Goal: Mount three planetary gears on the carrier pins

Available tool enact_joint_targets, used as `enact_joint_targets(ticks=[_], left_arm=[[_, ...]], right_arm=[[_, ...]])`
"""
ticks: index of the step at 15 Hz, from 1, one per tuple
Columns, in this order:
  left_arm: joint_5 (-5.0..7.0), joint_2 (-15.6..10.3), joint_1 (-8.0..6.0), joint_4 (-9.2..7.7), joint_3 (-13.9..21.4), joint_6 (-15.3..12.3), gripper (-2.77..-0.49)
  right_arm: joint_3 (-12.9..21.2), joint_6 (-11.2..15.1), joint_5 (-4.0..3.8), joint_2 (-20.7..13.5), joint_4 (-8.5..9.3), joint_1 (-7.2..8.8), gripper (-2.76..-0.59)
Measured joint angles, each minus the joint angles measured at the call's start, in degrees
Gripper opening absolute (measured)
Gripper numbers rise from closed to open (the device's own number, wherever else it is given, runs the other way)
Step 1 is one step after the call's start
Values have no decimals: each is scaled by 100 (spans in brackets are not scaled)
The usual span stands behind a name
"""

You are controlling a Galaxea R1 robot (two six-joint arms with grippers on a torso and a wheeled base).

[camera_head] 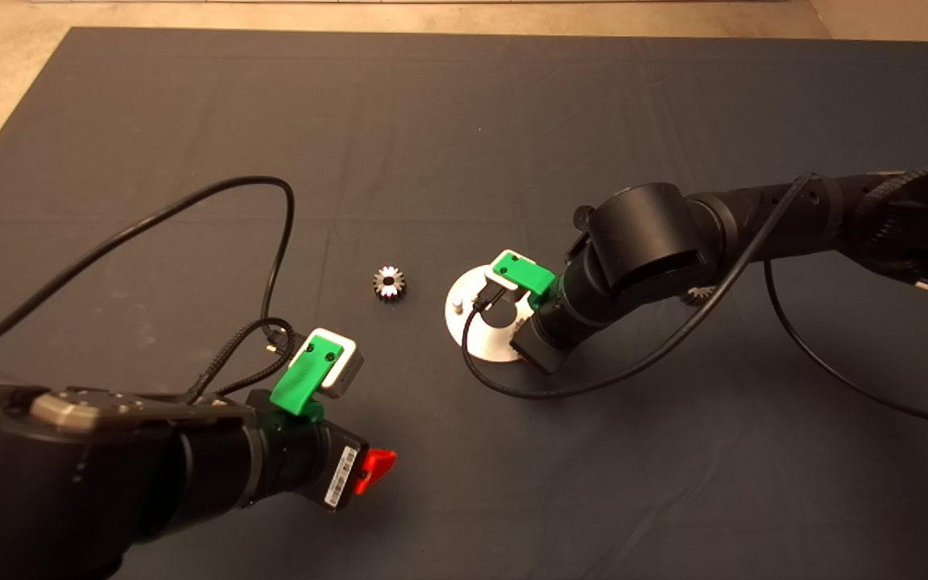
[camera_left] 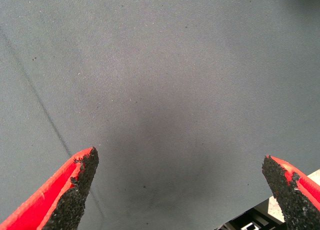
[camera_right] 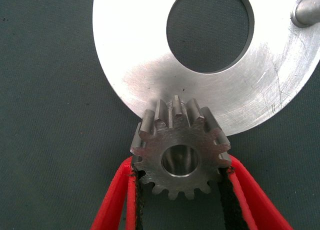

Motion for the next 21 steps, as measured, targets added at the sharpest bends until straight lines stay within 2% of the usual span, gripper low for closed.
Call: enact_joint_targets(ticks=[21], left_arm=[[0,16,0,2,0,-5,-90]], right_arm=[[5,0,-29,12,-48,-32,-255]])
